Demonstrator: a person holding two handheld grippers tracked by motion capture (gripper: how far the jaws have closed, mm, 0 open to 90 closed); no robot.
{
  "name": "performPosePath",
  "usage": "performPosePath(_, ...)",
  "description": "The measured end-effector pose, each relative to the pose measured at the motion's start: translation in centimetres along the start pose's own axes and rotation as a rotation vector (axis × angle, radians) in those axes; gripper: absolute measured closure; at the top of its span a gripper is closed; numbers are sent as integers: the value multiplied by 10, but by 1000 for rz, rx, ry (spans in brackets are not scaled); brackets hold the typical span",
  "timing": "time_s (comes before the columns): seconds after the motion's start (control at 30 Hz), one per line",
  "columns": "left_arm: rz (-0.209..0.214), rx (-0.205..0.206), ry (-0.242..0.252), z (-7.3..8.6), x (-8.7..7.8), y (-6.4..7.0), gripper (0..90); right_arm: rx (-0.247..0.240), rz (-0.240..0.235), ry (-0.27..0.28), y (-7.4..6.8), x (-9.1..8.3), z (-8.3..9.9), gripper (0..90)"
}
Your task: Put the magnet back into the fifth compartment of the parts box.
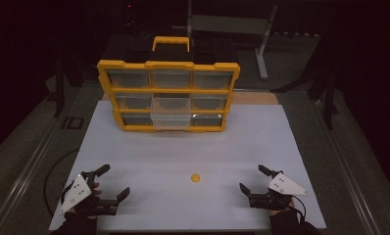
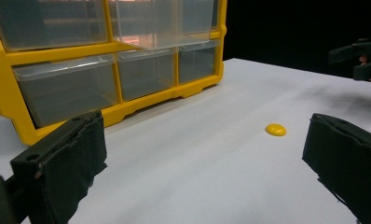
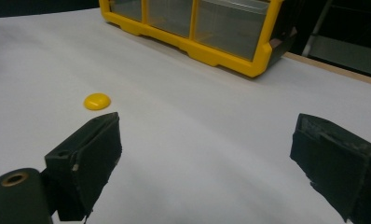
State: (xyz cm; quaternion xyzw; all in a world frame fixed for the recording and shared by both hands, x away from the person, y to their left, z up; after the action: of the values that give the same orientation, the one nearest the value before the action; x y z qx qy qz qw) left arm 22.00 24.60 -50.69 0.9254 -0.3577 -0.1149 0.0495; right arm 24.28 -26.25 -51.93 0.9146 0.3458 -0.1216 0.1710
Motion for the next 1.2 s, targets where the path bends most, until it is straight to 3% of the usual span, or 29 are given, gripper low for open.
performPosePath(0.43, -2, -13, -8, 0, 0, 0, 2, 18, -13, -33, 1, -1, -1, 85)
performPosePath(0.83, -8, -15, -7, -1, -2, 0, 2, 16, -39, -69, -2, 1, -2, 85)
performPosePath(1.03, -8, -17, -7, -1, -1, -1, 2, -10, -50, -80, -6, 4, -3, 85)
performPosePath(1.2, -9, -15, -7, -1, -1, 0, 2, 2, -52, -82, -5, 3, -4, 85)
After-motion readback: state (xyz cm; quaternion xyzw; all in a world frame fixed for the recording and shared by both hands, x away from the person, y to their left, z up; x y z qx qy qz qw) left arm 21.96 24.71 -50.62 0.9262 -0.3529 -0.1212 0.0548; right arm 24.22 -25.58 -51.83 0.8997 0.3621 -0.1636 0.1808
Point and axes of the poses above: each handheld gripper's, and its own axes: x roughly forward along the jaws, z roughly out of its underside, y roughly to its right, the point moved 2 cm from there along x, roughly forward along the jaws, and after that the axes turned 10 degrees about -x, right-handed, at the moved point
